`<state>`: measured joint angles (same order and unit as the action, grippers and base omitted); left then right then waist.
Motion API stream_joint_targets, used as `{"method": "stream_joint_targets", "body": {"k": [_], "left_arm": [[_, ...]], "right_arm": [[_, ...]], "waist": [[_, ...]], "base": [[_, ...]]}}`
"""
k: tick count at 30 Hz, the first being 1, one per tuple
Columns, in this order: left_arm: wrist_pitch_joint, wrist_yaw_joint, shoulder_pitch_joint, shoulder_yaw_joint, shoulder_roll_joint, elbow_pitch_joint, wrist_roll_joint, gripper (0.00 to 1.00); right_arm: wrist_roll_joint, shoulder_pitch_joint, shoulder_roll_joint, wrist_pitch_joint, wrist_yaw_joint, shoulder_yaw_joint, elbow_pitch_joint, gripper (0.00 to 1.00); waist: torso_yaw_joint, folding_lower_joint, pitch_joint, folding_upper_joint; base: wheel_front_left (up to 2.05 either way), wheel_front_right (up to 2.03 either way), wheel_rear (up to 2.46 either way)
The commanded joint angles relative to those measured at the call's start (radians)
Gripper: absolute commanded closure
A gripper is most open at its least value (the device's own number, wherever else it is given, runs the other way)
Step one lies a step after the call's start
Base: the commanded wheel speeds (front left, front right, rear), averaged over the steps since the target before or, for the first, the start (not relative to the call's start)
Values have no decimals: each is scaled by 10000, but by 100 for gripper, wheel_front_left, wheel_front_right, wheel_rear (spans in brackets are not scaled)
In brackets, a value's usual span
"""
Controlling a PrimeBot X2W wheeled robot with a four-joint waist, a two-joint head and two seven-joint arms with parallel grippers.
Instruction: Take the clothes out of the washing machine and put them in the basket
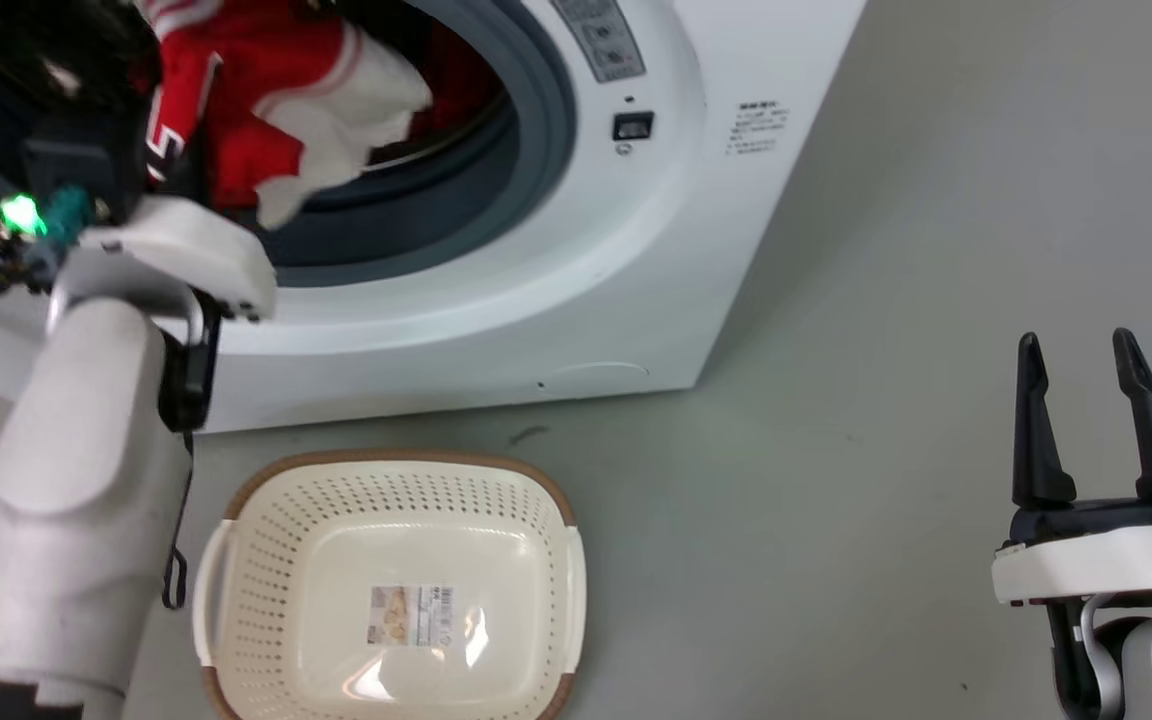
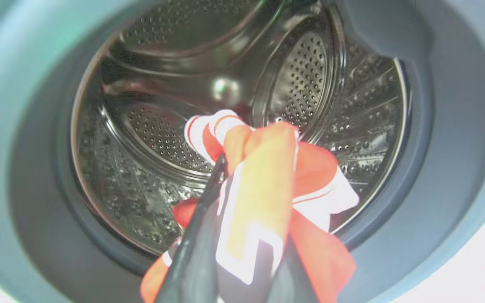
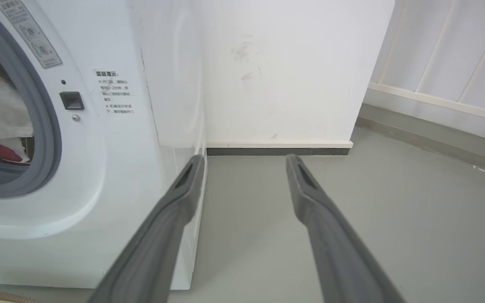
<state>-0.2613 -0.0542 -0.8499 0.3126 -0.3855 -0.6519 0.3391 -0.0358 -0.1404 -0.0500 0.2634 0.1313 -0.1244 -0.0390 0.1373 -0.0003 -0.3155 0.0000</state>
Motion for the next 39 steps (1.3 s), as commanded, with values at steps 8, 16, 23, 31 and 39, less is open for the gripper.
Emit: {"method": "stream_joint_targets", "body": {"k": [8, 16, 23, 31, 39], "left_arm": [[-52, 93, 2448, -537, 271, 2677, -347, 100], [-33, 246, 4262, -510, 284, 3901, -196, 100], [246, 241, 5250, -173, 336, 3431, -89, 100], [359, 666, 4932, 239, 595, 1308, -27, 100], [8, 973, 3229, 321, 1049, -1776, -131, 100]], "right_arm": [[55, 368, -6, 21, -10, -14, -52, 0], [155, 256, -6, 21, -10, -31, 103, 0], [318, 29, -8, 21, -10, -45, 195, 0], [618, -328, -6, 21, -10, 10, 344, 0], [674, -720, -6, 21, -10, -100, 973, 0]], "waist": [[-926, 3, 1073, 0], [-1211, 3, 694, 0], [-1282, 3, -29, 0], [-1198, 3, -1151, 0], [-793, 3, -3016, 0]], "base": [[0, 0, 0], [0, 0, 0], [0, 0, 0], [0, 0, 0], [0, 0, 0]]}}
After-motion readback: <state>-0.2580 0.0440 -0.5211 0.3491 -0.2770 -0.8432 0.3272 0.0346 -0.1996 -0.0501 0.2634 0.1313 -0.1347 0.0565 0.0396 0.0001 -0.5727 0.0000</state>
